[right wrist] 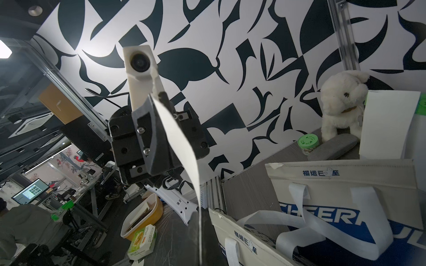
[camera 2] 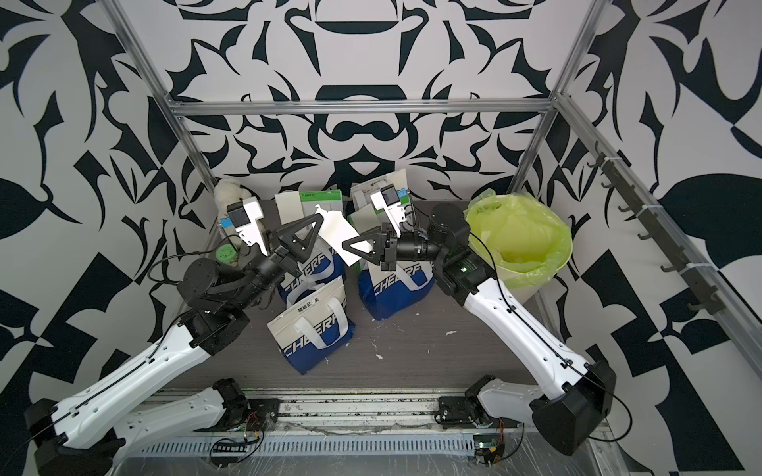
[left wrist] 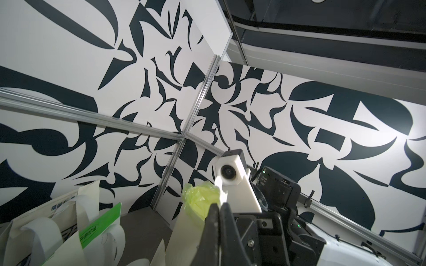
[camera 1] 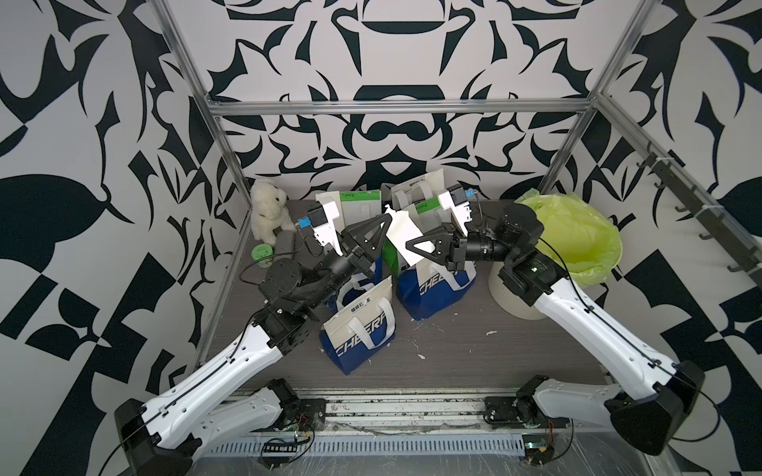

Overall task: Shred takeout receipts and throw away
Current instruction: Shred the takeout receipt.

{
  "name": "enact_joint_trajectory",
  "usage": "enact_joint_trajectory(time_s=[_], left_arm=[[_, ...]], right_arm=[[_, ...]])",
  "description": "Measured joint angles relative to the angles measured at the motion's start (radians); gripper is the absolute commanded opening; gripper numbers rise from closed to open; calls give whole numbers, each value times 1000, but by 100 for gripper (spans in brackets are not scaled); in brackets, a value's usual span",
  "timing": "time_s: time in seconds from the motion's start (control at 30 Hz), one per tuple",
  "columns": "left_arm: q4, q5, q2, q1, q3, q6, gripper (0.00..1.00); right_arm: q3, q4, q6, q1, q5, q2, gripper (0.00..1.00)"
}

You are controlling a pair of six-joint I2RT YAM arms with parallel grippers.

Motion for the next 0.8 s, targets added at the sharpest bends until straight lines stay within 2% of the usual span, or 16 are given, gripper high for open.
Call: enact_joint_trajectory(time_s=[0.03, 0.07, 0.17, 0.3, 0.43, 0.53, 0.63, 0.8], left_arm=[[-28, -2, 0, 0, 5, 14, 72], [-64, -2, 0, 0, 14, 29, 98], [-255, -10, 3, 0, 84, 119, 99], [-548, -6, 18, 0, 254, 318, 100], [-808, 64, 54, 0, 422, 523, 100], [-975, 150, 113, 0, 520, 635, 96], [-1084, 246, 176, 4, 561, 703, 87], [-1177, 385, 260, 29, 561, 743, 82]], right_arm=[[9, -32, -13, 0, 7, -1, 0], [19, -65, -32, 0, 15, -1, 0], [78, -235, -140, 0, 55, -5, 0], [157, -467, -313, 0, 106, -20, 0], [197, -662, -469, 0, 143, -43, 0], [198, -758, -544, 0, 153, -53, 0], [198, -831, -600, 4, 156, -56, 0], [198, -903, -656, 11, 154, -63, 0]])
